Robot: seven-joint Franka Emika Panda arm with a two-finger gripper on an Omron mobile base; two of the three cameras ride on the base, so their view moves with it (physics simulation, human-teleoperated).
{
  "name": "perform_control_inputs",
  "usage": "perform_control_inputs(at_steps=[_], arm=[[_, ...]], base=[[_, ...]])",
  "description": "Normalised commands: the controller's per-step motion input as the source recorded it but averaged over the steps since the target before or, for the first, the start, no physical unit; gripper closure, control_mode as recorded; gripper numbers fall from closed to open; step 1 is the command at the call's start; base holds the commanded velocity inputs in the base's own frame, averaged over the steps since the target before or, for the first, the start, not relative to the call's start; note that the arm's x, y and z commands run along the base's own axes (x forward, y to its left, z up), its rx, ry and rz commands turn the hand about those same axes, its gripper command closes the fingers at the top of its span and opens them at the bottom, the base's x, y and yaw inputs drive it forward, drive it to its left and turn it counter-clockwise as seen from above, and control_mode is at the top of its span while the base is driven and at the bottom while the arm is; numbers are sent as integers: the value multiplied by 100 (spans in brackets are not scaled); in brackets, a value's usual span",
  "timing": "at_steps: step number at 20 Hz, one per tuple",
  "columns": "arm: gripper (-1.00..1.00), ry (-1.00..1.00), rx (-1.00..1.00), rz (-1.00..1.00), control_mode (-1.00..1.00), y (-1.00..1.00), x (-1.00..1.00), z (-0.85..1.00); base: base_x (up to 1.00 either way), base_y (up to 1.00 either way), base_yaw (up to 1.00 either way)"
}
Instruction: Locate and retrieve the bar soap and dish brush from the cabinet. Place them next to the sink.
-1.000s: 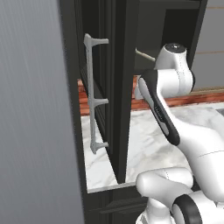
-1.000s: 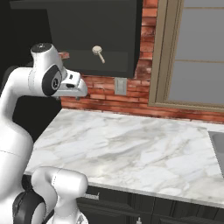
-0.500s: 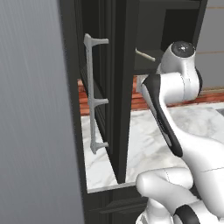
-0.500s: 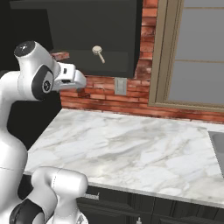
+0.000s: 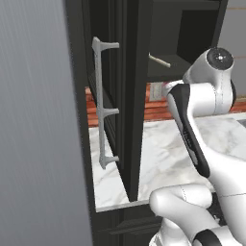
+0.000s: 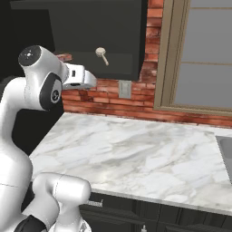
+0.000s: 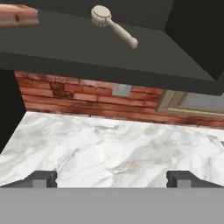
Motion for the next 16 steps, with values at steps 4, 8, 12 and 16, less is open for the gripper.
perform_control_inputs(at_steps=[4,8,12,16], arm=[[-100,-1,2,0,-100,-25,3,37],[-100,-1,0,0,-100,-15,8,27],[-100,0,2,-1,-100,-20,31,0],[-100,0,5,-2,-100,-14,18,4]], base=[[0,0,0],[0,0,0],[0,0,0],[0,0,0]])
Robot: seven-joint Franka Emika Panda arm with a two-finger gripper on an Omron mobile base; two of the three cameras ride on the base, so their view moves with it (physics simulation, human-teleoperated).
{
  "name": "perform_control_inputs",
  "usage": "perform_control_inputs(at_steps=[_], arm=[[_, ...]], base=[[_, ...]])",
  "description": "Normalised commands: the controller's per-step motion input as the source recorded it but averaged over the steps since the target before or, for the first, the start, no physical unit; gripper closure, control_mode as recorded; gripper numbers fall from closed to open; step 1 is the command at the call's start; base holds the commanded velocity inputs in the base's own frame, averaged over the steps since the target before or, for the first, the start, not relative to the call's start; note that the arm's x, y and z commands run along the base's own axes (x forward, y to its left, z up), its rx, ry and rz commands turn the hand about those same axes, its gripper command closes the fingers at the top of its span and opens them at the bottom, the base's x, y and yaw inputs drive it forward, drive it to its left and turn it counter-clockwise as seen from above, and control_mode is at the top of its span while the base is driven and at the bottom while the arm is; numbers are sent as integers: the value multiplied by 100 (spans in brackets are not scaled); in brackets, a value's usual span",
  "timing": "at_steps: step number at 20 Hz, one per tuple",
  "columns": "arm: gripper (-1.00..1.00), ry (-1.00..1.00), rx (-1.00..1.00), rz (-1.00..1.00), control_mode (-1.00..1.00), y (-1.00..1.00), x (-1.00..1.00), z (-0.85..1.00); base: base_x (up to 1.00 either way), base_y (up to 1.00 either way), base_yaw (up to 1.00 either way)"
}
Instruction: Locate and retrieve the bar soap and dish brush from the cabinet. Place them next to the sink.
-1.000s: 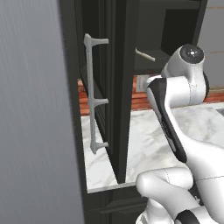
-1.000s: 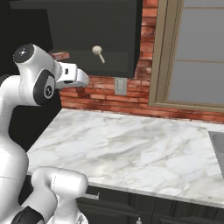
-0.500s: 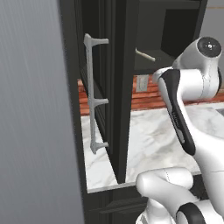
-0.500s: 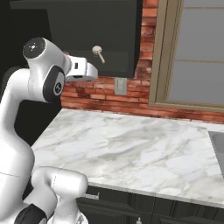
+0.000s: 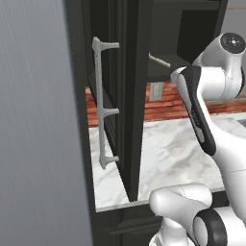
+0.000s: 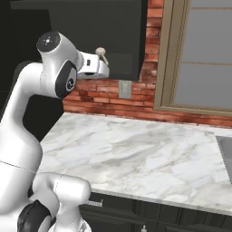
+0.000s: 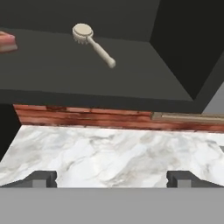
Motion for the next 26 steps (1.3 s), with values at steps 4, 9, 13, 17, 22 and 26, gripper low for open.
perform_control_inputs(at_steps=[4,9,13,17,22,26], arm=[[-100,0,2,0,-100,-4,32,19],[-100,-1,-1,-1,-100,0,61,1],[-100,-2,-3,0,-100,0,50,-1],[-100,-2,0,5,-100,-16,37,-2],[-100,0,0,5,-100,-9,43,-2],[-100,0,0,5,-100,-6,49,-2]], base=[[0,0,0],[0,0,0],[0,0,0],[0,0,0],[0,0,0],[0,0,0]])
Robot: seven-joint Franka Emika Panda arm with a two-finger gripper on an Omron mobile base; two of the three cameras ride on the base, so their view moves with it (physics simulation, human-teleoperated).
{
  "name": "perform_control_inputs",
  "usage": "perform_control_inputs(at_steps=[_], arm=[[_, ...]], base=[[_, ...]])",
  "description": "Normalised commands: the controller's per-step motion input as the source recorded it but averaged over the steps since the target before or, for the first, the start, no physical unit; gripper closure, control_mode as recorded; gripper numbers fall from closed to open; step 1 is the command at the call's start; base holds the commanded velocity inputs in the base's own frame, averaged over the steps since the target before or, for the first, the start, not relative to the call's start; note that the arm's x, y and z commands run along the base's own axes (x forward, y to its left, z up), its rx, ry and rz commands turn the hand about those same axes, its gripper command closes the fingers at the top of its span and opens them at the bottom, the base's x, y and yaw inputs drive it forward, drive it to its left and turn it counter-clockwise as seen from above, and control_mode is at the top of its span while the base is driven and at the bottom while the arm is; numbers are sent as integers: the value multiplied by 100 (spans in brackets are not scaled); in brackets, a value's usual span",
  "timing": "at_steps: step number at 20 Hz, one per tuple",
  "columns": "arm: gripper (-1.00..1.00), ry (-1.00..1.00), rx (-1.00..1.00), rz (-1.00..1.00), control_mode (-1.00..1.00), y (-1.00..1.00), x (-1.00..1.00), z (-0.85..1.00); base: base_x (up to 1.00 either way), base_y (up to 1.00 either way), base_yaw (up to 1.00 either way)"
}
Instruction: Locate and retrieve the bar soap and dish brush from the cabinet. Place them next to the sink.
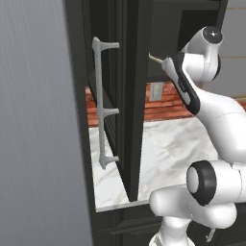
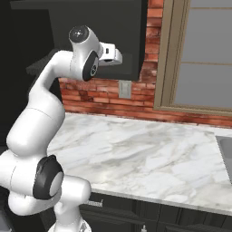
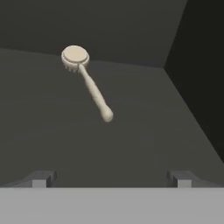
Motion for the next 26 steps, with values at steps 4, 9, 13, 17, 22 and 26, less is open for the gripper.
perform_control_inputs(at_steps=[4,9,13,17,22,26], arm=[[-100,0,0,3,-100,0,47,0],[-100,2,-1,0,-100,0,48,0],[-100,0,-1,0,-100,0,37,0],[-100,2,0,0,-100,0,42,-7],[-100,0,0,0,-100,1,47,-6],[-100,1,0,0,-100,0,42,-9]], base=[[0,0,0],[0,0,0],[0,0,0],[0,0,0],[0,0,0],[0,0,0]])
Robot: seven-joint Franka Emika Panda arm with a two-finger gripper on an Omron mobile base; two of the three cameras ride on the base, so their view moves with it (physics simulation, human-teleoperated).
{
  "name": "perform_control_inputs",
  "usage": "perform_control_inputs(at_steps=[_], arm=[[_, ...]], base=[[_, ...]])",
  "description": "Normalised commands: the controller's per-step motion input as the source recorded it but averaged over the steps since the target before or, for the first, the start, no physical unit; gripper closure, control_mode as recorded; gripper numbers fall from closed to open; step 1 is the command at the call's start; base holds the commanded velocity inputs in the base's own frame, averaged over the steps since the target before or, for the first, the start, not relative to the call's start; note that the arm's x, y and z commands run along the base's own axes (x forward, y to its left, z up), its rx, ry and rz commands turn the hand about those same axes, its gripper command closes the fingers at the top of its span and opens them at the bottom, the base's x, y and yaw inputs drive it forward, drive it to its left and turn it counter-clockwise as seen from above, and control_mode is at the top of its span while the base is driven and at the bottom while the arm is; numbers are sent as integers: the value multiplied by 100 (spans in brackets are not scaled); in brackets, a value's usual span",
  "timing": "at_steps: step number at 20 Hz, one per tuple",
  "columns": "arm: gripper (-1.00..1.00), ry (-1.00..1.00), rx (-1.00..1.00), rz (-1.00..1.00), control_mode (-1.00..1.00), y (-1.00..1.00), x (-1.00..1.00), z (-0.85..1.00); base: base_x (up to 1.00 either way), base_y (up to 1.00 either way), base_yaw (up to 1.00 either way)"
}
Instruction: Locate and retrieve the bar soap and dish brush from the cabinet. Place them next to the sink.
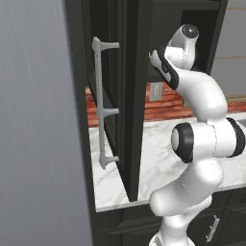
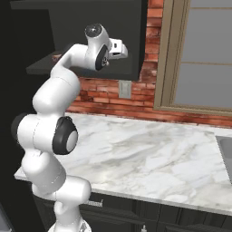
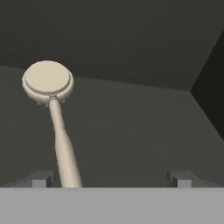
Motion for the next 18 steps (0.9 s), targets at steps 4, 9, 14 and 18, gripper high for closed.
perform_control_inputs(at_steps=[4,9,14,18], arm=[[-100,6,0,0,-100,0,37,-10],[-100,6,0,0,-100,0,35,-7],[-100,6,0,0,-100,5,27,-5],[-100,6,1,2,-100,10,10,-14]], base=[[0,0,0],[0,0,0],[0,0,0],[0,0,0]])
